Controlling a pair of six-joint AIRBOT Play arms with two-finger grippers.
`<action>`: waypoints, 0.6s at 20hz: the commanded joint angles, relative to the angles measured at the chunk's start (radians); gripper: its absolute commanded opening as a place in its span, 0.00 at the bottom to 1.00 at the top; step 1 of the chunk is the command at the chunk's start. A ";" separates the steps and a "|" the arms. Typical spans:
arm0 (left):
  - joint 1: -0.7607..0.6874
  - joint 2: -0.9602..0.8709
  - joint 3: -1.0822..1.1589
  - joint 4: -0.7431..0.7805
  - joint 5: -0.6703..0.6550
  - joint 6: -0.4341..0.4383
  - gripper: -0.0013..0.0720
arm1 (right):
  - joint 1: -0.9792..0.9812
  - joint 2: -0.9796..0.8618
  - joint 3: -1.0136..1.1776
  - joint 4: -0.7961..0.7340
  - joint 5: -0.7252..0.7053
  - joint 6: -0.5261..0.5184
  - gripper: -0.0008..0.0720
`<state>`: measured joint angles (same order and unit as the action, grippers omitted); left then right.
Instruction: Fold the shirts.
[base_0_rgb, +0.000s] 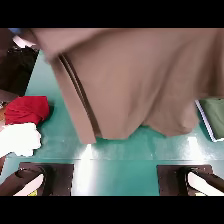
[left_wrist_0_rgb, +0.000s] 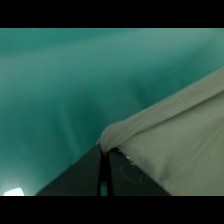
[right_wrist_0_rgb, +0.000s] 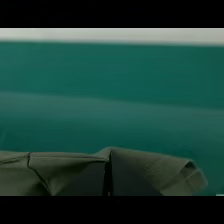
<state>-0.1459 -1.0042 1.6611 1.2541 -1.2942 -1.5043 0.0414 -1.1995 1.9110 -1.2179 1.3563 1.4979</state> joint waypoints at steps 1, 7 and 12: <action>-0.001 -0.158 -0.202 0.061 0.048 -0.001 0.05 | 0.078 -0.263 0.001 0.012 0.141 0.000 0.03; -0.001 -0.492 -0.228 0.068 0.179 0.011 0.06 | 0.104 -0.568 0.001 0.013 0.121 0.000 0.04; -0.001 -0.516 -0.180 0.165 0.159 0.012 0.98 | 0.073 -0.610 0.002 0.023 0.030 0.005 0.66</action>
<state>-0.1455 -1.4891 1.4540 1.3602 -1.1229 -1.4952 0.1284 -1.7737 1.9114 -1.2030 1.4311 1.4986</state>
